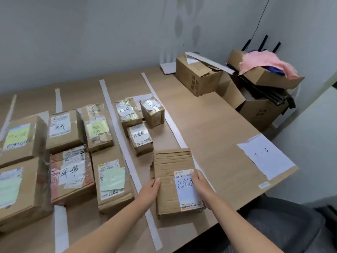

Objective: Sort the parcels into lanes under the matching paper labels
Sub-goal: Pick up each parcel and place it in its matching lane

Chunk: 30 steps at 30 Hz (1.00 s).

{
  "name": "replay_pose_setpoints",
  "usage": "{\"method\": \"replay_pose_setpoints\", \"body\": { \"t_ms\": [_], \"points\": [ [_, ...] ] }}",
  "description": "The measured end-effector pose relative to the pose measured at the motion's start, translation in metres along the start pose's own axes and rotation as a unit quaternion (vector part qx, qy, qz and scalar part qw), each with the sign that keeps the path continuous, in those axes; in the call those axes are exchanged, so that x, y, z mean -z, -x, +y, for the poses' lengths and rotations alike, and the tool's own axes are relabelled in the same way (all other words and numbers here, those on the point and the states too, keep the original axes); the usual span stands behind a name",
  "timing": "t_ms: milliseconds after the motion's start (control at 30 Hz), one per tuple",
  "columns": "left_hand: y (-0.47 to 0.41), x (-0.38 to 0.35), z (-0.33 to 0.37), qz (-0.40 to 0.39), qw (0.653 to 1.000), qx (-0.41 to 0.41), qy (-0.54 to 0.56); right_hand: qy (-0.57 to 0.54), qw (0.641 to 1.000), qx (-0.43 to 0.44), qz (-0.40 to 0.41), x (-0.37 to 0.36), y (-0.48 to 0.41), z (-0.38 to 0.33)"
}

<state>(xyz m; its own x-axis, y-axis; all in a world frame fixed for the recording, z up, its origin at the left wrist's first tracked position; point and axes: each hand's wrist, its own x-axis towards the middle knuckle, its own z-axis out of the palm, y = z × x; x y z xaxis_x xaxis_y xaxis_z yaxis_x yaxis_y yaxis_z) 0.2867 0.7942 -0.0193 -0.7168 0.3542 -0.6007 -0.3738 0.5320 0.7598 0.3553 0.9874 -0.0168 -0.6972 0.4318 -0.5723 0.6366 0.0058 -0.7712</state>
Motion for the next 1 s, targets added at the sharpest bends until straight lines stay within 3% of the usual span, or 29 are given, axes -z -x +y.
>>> {"method": "replay_pose_setpoints", "body": {
  "t_ms": [267, 433, 533, 600, 667, 767, 900, 1000],
  "points": [
    [-0.032, -0.018, 0.029, 0.074, 0.997, -0.017, -0.011, 0.063, 0.997, 0.016, 0.030, 0.009, -0.053, -0.025],
    [-0.047, -0.006, 0.048, 0.095, 0.990, -0.032, -0.099, 0.052, 0.998, 0.020, 0.035, 0.016, -0.065, -0.027],
    [-0.067, 0.018, 0.070, 0.249, 0.942, -0.109, -0.200, 0.084, 0.995, 0.035, 0.039, 0.022, -0.059, -0.037],
    [-0.089, 0.037, 0.083, 0.293, 0.890, -0.156, -0.312, 0.177, 0.980, 0.083, 0.035, 0.017, -0.048, -0.048],
    [-0.114, 0.050, 0.094, 0.268, 0.848, -0.187, -0.416, 0.286, 0.949, 0.129, 0.027, -0.001, -0.040, -0.059],
    [-0.148, 0.061, 0.099, 0.207, 0.823, -0.178, -0.498, 0.394, 0.911, 0.124, 0.003, -0.032, -0.037, -0.068],
    [-0.166, 0.070, 0.092, 0.161, 0.829, -0.109, -0.524, 0.440, 0.892, 0.098, -0.003, -0.037, -0.051, -0.052],
    [-0.163, 0.072, 0.082, 0.154, 0.839, -0.133, -0.505, 0.444, 0.891, 0.096, -0.009, -0.035, -0.059, -0.045]
  ]
}}
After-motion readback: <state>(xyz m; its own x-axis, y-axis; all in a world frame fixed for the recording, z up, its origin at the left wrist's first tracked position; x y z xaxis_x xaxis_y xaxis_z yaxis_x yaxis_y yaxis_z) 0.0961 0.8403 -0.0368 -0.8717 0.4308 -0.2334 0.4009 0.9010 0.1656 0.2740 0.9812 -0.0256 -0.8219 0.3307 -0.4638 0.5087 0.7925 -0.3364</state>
